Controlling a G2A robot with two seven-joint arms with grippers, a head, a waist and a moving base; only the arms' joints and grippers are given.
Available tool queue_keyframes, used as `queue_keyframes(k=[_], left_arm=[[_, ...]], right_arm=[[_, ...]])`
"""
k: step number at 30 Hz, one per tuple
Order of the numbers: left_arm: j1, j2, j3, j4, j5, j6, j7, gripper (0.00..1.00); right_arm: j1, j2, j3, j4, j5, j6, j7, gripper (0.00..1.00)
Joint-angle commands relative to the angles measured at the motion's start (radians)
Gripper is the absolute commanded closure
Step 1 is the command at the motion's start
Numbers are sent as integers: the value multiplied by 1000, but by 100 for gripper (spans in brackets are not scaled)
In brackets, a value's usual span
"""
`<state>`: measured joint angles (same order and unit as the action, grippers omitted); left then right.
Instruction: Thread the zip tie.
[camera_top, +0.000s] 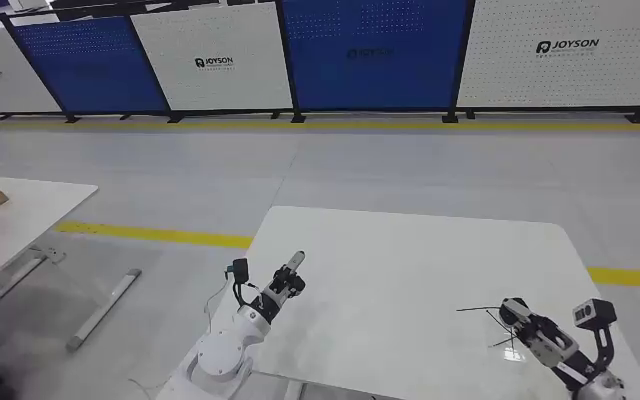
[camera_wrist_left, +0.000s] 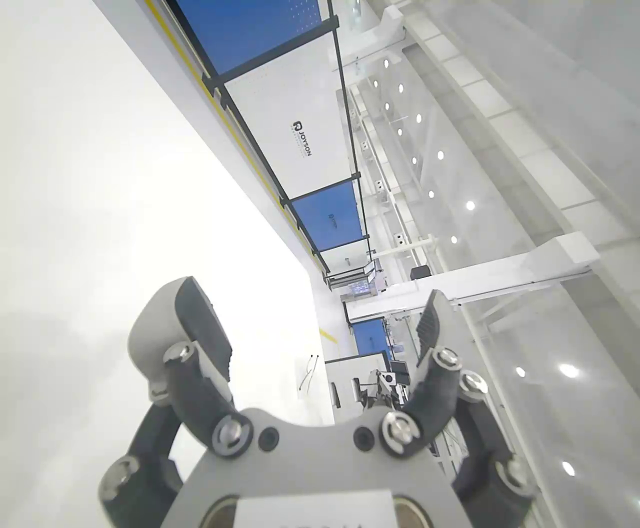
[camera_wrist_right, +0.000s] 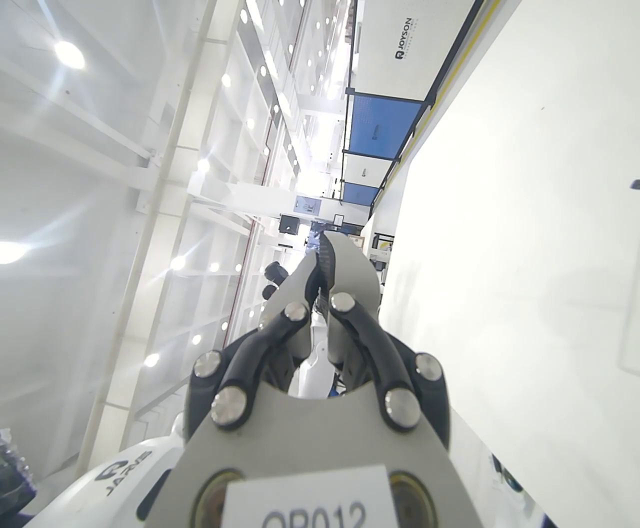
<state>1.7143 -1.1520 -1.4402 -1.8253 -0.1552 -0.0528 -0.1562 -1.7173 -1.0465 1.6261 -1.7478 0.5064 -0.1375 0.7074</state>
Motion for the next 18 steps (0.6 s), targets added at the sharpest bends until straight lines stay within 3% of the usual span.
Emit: queue_keyframes(k=[1, 5, 10, 15, 18], left_arm=[[0, 0, 0, 0, 0, 0, 0, 0], [0, 0, 0, 0, 0, 0, 0, 0], [0, 0, 0, 0, 0, 0, 0, 0], [0, 0, 0, 0, 0, 0, 0, 0], [0, 0, 0, 0, 0, 0, 0, 0]], right_arm=[[0, 0, 0, 0, 0, 0, 0, 100], [0, 0, 0, 0, 0, 0, 0, 100], [14, -11, -42, -28, 29, -11, -73, 100], [19, -31, -148, -84, -171, -93, -307, 100], [31, -38, -204, -79, -210, -87, -340, 100]])
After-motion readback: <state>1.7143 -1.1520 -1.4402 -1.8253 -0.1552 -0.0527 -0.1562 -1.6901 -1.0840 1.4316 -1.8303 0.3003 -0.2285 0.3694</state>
